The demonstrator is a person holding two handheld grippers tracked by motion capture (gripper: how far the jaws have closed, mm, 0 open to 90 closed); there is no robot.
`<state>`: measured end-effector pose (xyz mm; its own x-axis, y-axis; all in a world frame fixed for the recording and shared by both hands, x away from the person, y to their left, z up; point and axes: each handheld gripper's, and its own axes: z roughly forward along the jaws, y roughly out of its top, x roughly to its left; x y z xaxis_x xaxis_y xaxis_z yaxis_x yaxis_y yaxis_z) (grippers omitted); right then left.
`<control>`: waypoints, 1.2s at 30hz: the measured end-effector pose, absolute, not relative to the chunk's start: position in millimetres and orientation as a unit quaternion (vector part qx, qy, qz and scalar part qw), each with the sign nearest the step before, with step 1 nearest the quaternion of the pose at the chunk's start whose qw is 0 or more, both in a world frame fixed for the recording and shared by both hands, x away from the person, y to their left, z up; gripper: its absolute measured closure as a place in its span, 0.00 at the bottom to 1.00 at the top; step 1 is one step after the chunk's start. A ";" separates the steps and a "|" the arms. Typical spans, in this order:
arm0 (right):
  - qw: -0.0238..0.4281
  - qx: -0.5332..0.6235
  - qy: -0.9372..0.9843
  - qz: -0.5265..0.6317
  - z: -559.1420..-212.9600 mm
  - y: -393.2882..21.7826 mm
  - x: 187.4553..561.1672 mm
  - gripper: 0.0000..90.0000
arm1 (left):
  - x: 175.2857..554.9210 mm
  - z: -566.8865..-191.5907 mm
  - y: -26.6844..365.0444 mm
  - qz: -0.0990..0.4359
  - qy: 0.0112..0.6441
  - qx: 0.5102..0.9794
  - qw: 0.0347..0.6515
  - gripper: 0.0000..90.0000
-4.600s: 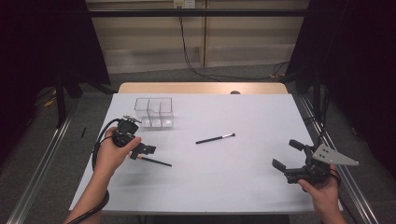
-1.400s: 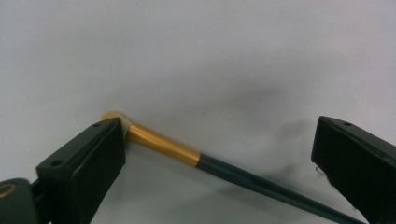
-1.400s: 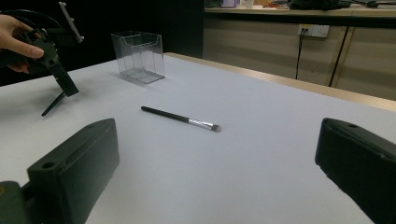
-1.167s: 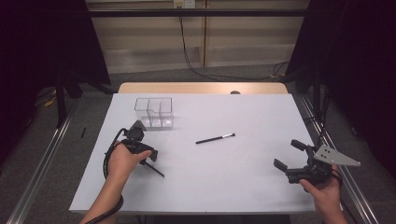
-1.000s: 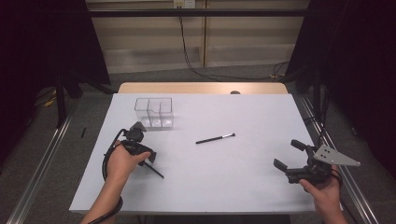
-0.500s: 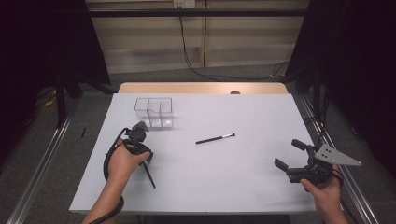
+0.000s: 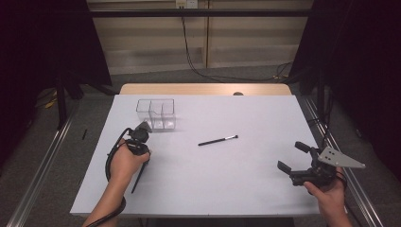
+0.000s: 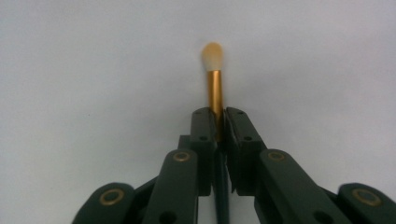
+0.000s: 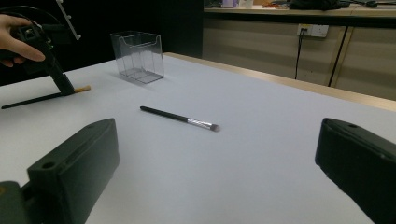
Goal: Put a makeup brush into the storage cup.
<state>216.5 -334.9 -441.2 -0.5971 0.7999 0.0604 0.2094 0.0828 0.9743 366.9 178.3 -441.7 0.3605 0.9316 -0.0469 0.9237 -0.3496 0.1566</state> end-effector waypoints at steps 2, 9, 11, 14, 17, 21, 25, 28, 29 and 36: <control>0.259 0.366 0.689 0.570 -441.2 -334.7 216.6 0.00 | 366.8 -442.0 177.8 0.028 0.564 0.822 0.078 0.92; 0.259 0.364 0.692 0.567 -441.4 -334.4 216.7 0.00 | 367.3 -442.5 173.3 0.025 0.551 0.832 0.068 0.84; 0.259 0.364 0.691 0.568 -441.3 -334.3 216.4 0.00 | 367.8 -442.5 172.1 0.025 0.549 0.833 0.064 0.84; 0.258 0.366 0.690 0.568 -441.3 -334.7 216.2 0.00 | 368.3 -442.7 172.6 0.022 0.548 0.834 0.064 0.84; 0.258 0.367 0.690 0.568 -441.5 -335.2 216.1 0.00 | 367.2 -442.9 172.6 0.025 0.549 0.833 0.068 0.84; 0.258 0.366 0.691 0.568 -441.4 -334.9 216.2 0.00 | 366.6 -442.8 173.0 0.027 0.551 0.831 0.067 0.85; 0.259 0.365 0.692 0.566 -441.6 -334.9 216.5 0.00 | 365.3 -442.5 170.3 0.035 0.548 0.833 0.063 0.93; 0.258 0.366 0.692 0.566 -441.7 -334.9 216.5 0.00 | 366.5 -442.4 170.6 0.032 0.550 0.833 0.060 0.93; 0.258 0.366 0.692 0.566 -441.7 -334.9 216.5 0.00 | 366.8 -442.3 170.8 0.031 0.550 0.833 0.060 0.93; 0.257 0.367 0.694 0.564 -441.9 -335.1 216.7 0.00 | 368.1 -442.1 172.5 0.025 0.551 0.832 0.062 0.93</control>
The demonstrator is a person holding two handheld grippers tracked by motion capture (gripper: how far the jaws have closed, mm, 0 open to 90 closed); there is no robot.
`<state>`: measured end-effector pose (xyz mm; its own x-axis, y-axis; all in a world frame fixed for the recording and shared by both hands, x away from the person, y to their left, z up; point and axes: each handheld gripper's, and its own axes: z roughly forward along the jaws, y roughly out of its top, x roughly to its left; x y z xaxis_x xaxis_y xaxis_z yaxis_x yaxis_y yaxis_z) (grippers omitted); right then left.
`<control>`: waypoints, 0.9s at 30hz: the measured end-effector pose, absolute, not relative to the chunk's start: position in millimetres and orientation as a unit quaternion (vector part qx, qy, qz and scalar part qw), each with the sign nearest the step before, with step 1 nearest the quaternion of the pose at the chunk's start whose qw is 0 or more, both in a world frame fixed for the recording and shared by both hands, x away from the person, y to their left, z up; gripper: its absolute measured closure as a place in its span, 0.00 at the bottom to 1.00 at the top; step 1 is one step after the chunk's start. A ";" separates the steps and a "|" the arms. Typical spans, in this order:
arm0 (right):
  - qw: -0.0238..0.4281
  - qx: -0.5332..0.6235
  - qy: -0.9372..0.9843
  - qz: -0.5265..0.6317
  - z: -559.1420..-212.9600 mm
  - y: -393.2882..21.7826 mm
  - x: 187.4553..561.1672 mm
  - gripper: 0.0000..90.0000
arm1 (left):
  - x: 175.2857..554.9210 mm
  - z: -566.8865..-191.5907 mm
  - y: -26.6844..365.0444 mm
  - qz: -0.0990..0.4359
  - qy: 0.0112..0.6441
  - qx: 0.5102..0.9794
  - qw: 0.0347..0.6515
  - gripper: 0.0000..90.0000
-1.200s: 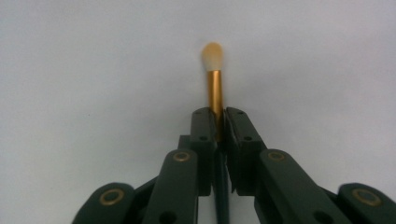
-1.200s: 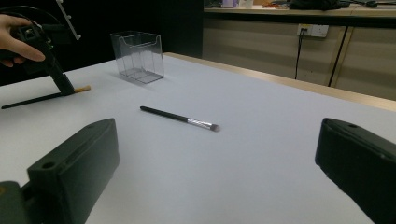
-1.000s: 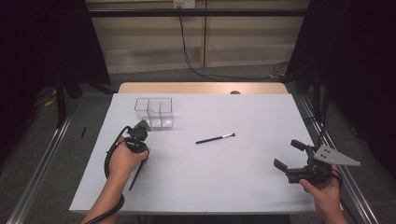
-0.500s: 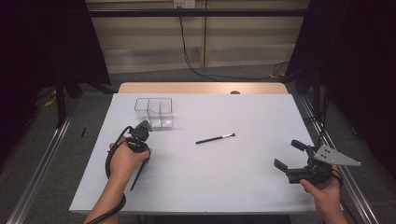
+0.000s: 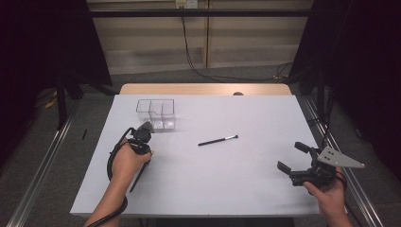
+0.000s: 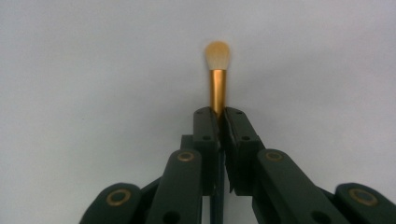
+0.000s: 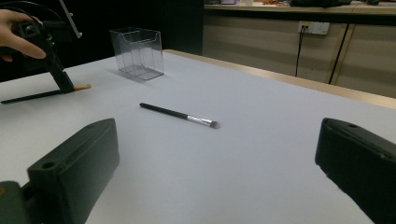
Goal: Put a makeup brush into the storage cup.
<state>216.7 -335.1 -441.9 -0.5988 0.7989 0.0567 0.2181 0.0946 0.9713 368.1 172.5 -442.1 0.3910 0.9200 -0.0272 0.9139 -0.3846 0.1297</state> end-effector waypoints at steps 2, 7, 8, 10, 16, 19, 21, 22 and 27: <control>0.257 0.366 0.693 0.565 -441.8 -335.1 216.5 0.00 | 367.6 -442.1 172.0 0.027 0.550 0.832 0.063 0.94; 0.258 0.365 0.690 0.569 -441.4 -335.3 216.2 0.00 | 367.5 -441.8 173.1 0.026 0.549 0.833 0.067 0.94; 0.257 0.365 0.690 0.570 -441.4 -335.2 216.2 0.00 | 367.5 -441.5 173.6 0.025 0.549 0.832 0.067 0.94; 0.257 0.363 0.689 0.571 -441.4 -334.9 216.2 0.00 | 367.6 -440.6 174.1 0.027 0.549 0.833 0.066 0.94; 0.254 0.365 0.690 0.572 -442.2 -334.2 216.4 0.00 | 368.2 -433.0 176.2 0.030 0.553 0.828 0.093 0.94; 0.254 0.364 0.689 0.572 -442.0 -334.3 216.4 0.00 | 368.7 -428.3 177.5 0.031 0.553 0.825 0.111 0.94; 0.253 0.365 0.689 0.573 -442.1 -334.4 216.3 0.00 | 369.3 -424.2 178.6 0.034 0.553 0.823 0.126 0.94; 0.253 0.365 0.689 0.572 -442.1 -334.4 216.3 0.00 | 369.5 -422.7 179.0 0.035 0.553 0.822 0.132 0.94; 0.253 0.364 0.689 0.573 -442.1 -334.3 216.4 0.00 | 370.3 -413.9 182.6 0.036 0.560 0.807 0.181 0.93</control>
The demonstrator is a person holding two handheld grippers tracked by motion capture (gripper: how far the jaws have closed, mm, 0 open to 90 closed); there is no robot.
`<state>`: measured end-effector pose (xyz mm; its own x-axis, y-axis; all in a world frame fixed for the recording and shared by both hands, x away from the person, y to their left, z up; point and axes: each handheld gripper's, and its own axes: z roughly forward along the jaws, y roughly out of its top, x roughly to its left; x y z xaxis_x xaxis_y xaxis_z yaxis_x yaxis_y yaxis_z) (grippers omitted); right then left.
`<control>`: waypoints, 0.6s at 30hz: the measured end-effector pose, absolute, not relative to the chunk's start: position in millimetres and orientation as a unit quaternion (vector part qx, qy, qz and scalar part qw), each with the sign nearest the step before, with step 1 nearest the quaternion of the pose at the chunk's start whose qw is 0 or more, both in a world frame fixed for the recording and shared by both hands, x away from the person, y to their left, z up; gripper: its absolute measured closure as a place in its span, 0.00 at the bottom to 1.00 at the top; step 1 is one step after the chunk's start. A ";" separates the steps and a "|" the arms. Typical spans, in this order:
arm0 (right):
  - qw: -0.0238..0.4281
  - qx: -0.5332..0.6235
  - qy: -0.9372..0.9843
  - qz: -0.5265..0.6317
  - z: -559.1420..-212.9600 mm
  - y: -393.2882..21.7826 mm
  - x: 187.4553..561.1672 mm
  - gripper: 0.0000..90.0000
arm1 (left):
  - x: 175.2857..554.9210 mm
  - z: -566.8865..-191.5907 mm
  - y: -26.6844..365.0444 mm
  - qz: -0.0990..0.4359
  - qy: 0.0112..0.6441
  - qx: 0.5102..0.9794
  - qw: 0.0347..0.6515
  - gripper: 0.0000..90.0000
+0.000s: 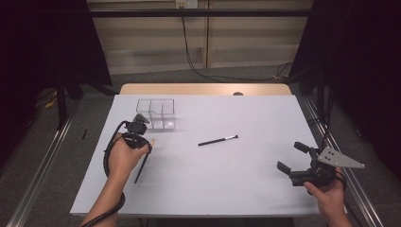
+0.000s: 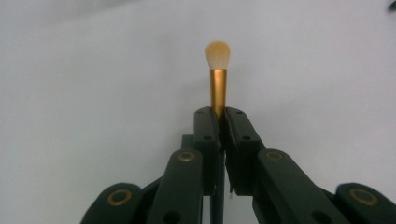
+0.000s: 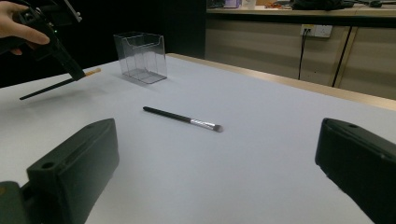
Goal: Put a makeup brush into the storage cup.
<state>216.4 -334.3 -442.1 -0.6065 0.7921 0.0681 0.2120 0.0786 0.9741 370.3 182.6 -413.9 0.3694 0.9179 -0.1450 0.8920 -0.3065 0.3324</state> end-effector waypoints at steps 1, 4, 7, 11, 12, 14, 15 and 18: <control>0.253 0.364 0.689 0.573 -442.2 -334.3 216.4 0.00 | 370.4 -412.3 183.5 0.038 0.560 0.805 0.193 0.94; 0.253 0.363 0.690 0.572 -442.3 -334.5 216.5 0.00 | 370.6 -407.8 184.0 0.043 0.558 0.802 0.208 0.94; 0.253 0.364 0.690 0.573 -442.2 -334.4 216.4 0.00 | 370.4 -403.7 184.3 0.056 0.558 0.795 0.233 0.94; 0.254 0.363 0.691 0.572 -442.4 -334.5 216.5 0.00 | 370.0 -399.6 186.1 0.067 0.558 0.781 0.273 0.94; 0.253 0.364 0.690 0.572 -442.4 -334.3 216.5 0.00 | 369.7 -398.9 186.0 0.069 0.560 0.777 0.279 0.94; 0.254 0.363 0.690 0.572 -442.6 -334.2 216.7 0.00 | 369.4 -397.2 186.1 0.079 0.558 0.772 0.295 0.94; 0.254 0.363 0.690 0.573 -442.6 -334.2 216.7 0.00 | 369.2 -396.4 186.9 0.081 0.556 0.769 0.305 0.94; 0.253 0.363 0.690 0.572 -442.5 -334.4 216.6 0.00 | 368.7 -394.2 188.9 0.087 0.551 0.761 0.330 0.94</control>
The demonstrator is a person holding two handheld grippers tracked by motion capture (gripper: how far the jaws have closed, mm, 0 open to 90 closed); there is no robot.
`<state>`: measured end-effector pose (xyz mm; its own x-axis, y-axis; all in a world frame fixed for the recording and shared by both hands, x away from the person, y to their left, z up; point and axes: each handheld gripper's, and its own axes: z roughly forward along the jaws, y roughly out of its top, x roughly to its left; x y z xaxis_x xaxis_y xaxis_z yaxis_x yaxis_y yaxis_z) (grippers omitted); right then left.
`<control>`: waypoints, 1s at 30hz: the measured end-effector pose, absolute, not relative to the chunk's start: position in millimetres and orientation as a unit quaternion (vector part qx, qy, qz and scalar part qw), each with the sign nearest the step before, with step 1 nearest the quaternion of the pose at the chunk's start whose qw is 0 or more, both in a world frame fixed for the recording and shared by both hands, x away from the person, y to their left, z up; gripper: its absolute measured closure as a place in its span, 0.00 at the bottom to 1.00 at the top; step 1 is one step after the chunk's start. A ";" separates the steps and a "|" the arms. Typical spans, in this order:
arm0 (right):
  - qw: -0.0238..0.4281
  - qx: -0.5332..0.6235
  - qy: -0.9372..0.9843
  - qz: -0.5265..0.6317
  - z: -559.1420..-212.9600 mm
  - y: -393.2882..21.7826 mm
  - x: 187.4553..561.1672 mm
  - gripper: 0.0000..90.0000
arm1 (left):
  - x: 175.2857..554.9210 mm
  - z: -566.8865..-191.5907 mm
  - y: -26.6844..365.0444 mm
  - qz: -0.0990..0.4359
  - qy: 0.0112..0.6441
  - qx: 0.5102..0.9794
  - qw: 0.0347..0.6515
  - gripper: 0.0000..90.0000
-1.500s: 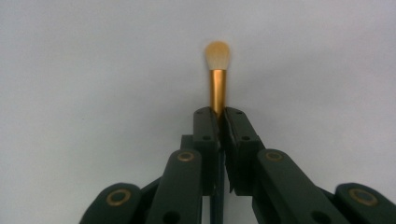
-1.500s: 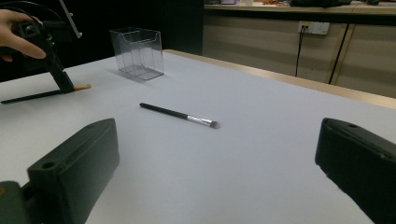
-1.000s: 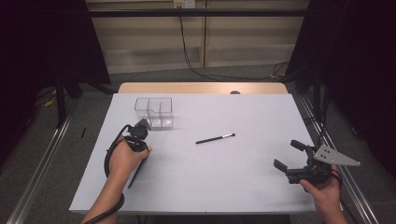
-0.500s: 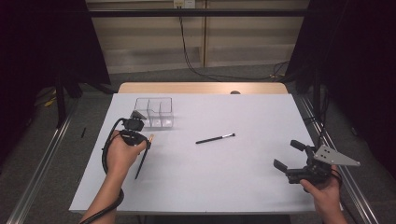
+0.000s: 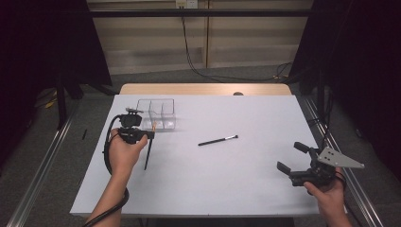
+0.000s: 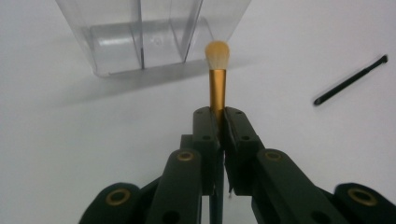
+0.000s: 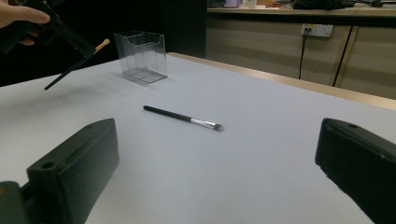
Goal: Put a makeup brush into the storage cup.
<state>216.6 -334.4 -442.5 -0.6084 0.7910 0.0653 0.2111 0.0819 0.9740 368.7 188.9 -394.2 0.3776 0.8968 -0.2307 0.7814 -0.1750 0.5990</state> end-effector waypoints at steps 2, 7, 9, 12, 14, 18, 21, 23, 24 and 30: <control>0.253 0.364 0.690 0.573 -442.6 -334.6 216.5 0.00 | 367.7 -392.9 190.4 0.092 0.546 0.755 0.351 0.93; 0.254 0.363 0.690 0.572 -442.5 -334.8 216.6 0.00 | 364.2 -388.9 193.1 0.118 0.540 0.737 0.389 0.93; 0.254 0.362 0.691 0.571 -442.4 -334.8 216.5 0.00 | 362.5 -386.4 194.4 0.124 0.538 0.728 0.406 0.94; 0.253 0.363 0.691 0.572 -442.2 -334.6 216.3 0.00 | 361.4 -383.4 195.8 0.125 0.537 0.717 0.427 0.93; 0.254 0.363 0.691 0.572 -442.4 -334.6 216.5 0.00 | 360.4 -381.1 195.6 0.135 0.532 0.711 0.438 0.93; 0.255 0.362 0.691 0.571 -442.4 -334.6 216.6 0.00 | 358.3 -377.4 195.8 0.153 0.525 0.698 0.463 0.94; 0.254 0.363 0.692 0.571 -442.2 -334.9 216.3 0.00 | 356.8 -375.1 196.6 0.165 0.519 0.686 0.482 0.93; 0.253 0.363 0.692 0.571 -442.3 -335.0 216.2 0.00 | 356.3 -373.8 197.0 0.171 0.513 0.680 0.495 0.94; 0.253 0.363 0.692 0.571 -442.2 -334.9 216.1 0.00 | 356.0 -373.2 196.9 0.179 0.511 0.678 0.497 0.93; 0.253 0.363 0.691 0.571 -442.0 -335.2 216.0 0.00 | 354.8 -370.7 197.4 0.204 0.492 0.669 0.519 0.93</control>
<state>216.0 -335.2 -442.0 -0.6074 0.7917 0.0652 0.2126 0.0830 0.9736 354.8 197.4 -370.7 0.4338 0.8692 -0.2371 0.4469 0.0209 0.8943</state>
